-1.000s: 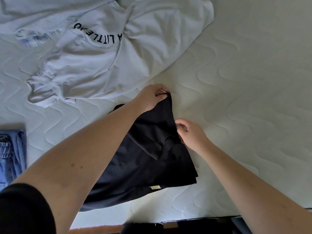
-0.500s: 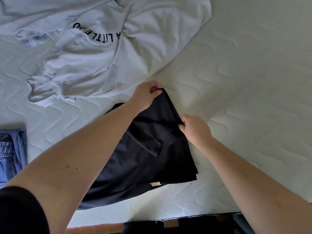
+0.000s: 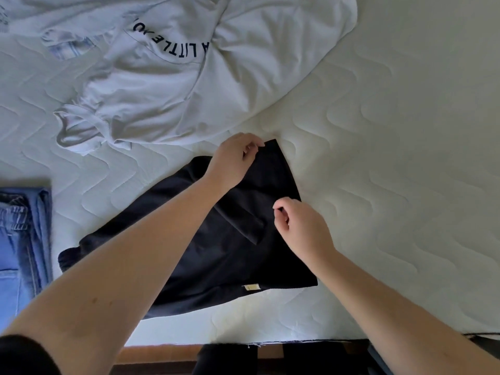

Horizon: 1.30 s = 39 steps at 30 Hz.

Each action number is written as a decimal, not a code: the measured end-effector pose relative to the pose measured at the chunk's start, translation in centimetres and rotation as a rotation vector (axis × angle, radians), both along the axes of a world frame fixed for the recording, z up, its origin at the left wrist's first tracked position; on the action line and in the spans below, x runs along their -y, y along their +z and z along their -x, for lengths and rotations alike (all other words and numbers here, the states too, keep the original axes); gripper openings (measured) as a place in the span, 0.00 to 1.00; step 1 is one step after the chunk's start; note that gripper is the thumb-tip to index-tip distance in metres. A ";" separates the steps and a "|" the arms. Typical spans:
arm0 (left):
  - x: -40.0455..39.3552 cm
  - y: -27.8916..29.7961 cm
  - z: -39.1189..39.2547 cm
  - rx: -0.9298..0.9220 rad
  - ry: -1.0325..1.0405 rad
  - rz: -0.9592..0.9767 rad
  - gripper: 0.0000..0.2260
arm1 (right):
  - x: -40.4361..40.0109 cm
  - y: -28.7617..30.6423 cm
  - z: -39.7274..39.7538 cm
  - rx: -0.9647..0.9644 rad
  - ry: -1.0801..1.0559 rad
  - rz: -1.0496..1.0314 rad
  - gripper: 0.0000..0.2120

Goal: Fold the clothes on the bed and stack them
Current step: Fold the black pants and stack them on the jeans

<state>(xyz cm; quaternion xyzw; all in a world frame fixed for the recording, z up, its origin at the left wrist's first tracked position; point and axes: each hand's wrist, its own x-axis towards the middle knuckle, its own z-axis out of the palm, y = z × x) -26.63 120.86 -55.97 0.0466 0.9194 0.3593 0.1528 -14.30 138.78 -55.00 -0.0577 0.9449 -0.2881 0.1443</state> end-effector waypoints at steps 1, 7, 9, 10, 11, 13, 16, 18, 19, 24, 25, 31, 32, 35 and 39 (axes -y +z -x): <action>0.9 0.2 -1.0 0.018 -0.010 0.007 0.09 | 0.8 0.1 -1.0 0.060 -0.007 -0.016 0.06; 6.5 0.2 -6.5 -0.058 -0.178 0.204 0.09 | 4.4 -0.9 -3.9 0.435 -0.496 0.228 0.11; 7.9 0.0 -7.7 -0.088 -0.238 0.301 0.11 | 5.1 -1.3 -3.5 0.505 -0.680 0.358 0.14; 8.5 -0.2 -8.1 -0.116 -0.253 0.331 0.12 | 5.5 -1.5 -3.2 0.517 -0.754 0.414 0.14; 8.9 -0.3 -8.4 -0.144 -0.256 0.353 0.13 | 5.7 -1.5 -2.9 0.506 -0.798 0.453 0.14; 9.4 -0.4 -8.6 -0.177 -0.240 0.389 0.14 | 5.9 -1.5 -2.0 0.430 -0.785 0.465 0.11; 9.6 -0.7 -7.8 -0.166 -0.201 0.403 0.14 | 4.9 -1.3 0.3 0.290 -0.677 0.498 0.09; 9.6 -0.8 -6.9 -0.151 -0.192 0.425 0.14 | 3.5 -1.3 2.6 0.208 -0.602 0.476 0.09; 9.5 -1.0 -6.4 -0.143 -0.189 0.442 0.15 | 2.8 -1.4 3.9 0.171 -0.561 0.437 0.09; 10.0 -1.4 -3.9 -0.074 -0.159 0.584 0.16 | 0.9 -2.3 9.6 0.108 -0.429 0.274 0.05; 10.1 -1.6 -3.5 -0.069 -0.167 0.616 0.15 | 0.9 -2.6 10.4 0.115 -0.409 0.257 0.05; 10.6 -2.0 -1.5 -0.051 -0.180 0.664 0.13 | 1.7 -3.4 12.2 0.176 -0.396 0.155 0.08; 10.6 -2.1 -1.4 -0.051 -0.187 0.647 0.13 | 1.9 -3.4 12.4 0.180 -0.400 0.149 0.10; 10.7 -2.2 -1.3 -0.056 -0.214 0.568 0.13 | 2.4 -3.6 12.7 0.228 -0.413 0.153 0.15; 11.5 -2.1 -1.5 -0.041 -0.287 0.548 0.15 | 2.8 -3.7 13.4 0.310 -0.448 0.176 0.13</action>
